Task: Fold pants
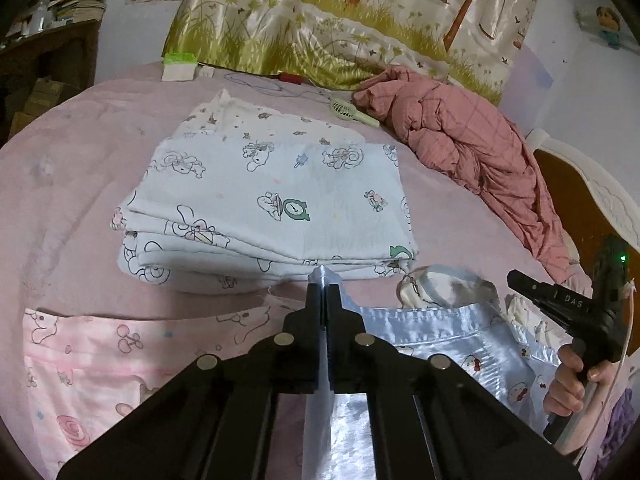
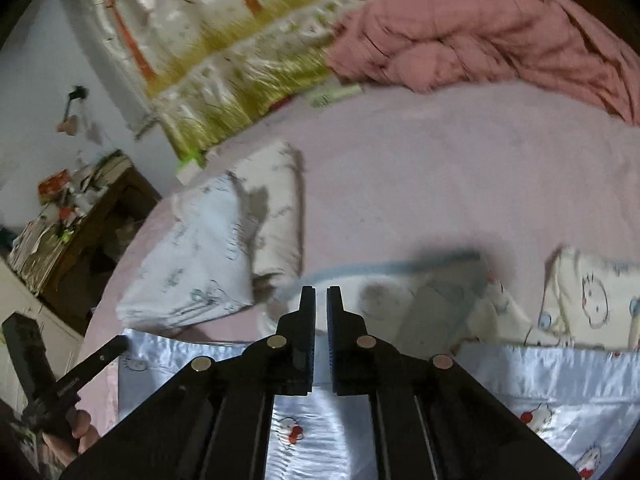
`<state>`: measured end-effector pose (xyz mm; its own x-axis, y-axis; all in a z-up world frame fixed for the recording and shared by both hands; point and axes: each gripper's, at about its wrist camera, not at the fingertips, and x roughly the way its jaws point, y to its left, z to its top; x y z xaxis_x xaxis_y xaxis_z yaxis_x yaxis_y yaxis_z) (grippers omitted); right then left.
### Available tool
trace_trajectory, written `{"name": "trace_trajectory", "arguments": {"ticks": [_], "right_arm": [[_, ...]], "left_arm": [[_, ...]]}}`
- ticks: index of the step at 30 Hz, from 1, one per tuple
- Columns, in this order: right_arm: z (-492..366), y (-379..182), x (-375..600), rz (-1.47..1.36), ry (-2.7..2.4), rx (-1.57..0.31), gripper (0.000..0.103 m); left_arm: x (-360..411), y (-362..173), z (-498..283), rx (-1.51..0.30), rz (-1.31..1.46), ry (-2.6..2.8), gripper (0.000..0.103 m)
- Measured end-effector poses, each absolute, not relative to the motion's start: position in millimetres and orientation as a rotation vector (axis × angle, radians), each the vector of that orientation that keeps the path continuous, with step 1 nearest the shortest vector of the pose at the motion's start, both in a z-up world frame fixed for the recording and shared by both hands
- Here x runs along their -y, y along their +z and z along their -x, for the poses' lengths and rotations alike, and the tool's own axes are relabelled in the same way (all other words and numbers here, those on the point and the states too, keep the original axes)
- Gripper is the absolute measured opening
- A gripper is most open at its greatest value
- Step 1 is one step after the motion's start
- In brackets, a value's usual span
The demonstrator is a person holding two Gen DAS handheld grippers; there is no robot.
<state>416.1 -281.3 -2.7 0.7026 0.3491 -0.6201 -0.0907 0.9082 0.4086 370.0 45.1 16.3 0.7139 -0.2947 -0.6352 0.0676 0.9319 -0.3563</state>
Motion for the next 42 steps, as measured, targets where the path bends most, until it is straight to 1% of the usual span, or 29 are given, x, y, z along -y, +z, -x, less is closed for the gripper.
{"name": "trace_trajectory", "arguments": {"ticks": [5,7,8,9,10,11,14,19,20,24,26,31,36,37,38,40,42], "right_arm": [[-429.0,-20.0,288.9,-0.363,0.117,-0.843,0.005],[-432.4,-24.2,299.6,-0.382,0.050,-0.865,0.010],[-433.5,-27.7,306.5,-0.396,0.024,-0.883,0.022],[-434.2,-30.6,311.6,-0.416,0.031,-0.901,0.039],[-434.6,-33.3,315.5,-0.441,0.070,-0.914,0.048],[-433.7,-34.8,319.4,-0.459,0.102,-0.921,0.054],[-435.9,-39.8,318.3,-0.500,0.194,-0.959,0.054],[-437.8,-41.8,296.5,-0.380,0.187,-0.991,0.054],[-438.4,-42.7,293.4,-0.373,0.201,-0.998,0.052],[-439.5,-46.0,281.5,-0.358,0.247,-1.026,0.034],[-438.5,-46.1,278.3,-0.339,0.251,-1.030,0.027],[-433.8,-36.6,276.2,-0.304,0.236,-0.995,0.027],[-433.8,-36.2,274.9,-0.272,0.212,-1.019,0.027],[-435.1,-37.4,273.9,-0.259,0.192,-1.035,0.023],[-435.1,-37.7,273.4,-0.259,0.172,-1.042,0.006],[-433.3,-35.5,274.0,-0.256,0.158,-1.015,0.004],[-426.8,-24.5,274.2,-0.229,0.132,-0.917,0.003]], "left_arm": [[-42.0,10.3,-375.6,-0.779,0.265,-0.132,0.002],[-40.4,10.1,-374.7,-0.771,0.230,-0.095,0.002],[-40.7,10.6,-373.9,-0.764,0.219,-0.074,0.002],[-41.4,11.5,-373.0,-0.756,0.209,-0.048,0.002],[-42.3,12.4,-372.5,-0.750,0.197,-0.022,0.002],[-43.0,12.3,-372.2,-0.748,0.185,-0.003,0.002],[-46.7,8.0,-375.8,-0.773,0.156,0.081,0.002],[-51.8,-2.2,-382.1,-0.816,0.122,0.168,0.002],[-52.7,-2.4,-382.0,-0.817,0.126,0.162,0.002],[-52.0,-0.1,-378.7,-0.805,0.122,0.158,0.002],[-51.7,0.2,-377.5,-0.803,0.123,0.155,0.002],[-53.3,2.5,-376.3,-0.795,0.150,0.130,0.002],[-53.0,3.3,-375.7,-0.795,0.150,0.127,0.002],[-52.1,4.0,-375.9,-0.794,0.149,0.125,0.001],[-51.7,4.8,-375.7,-0.792,0.149,0.122,0.001],[-50.3,7.0,-374.4,-0.782,0.148,0.111,0.001],[-49.6,9.9,-372.5,-0.767,0.154,0.098,0.001]]}}
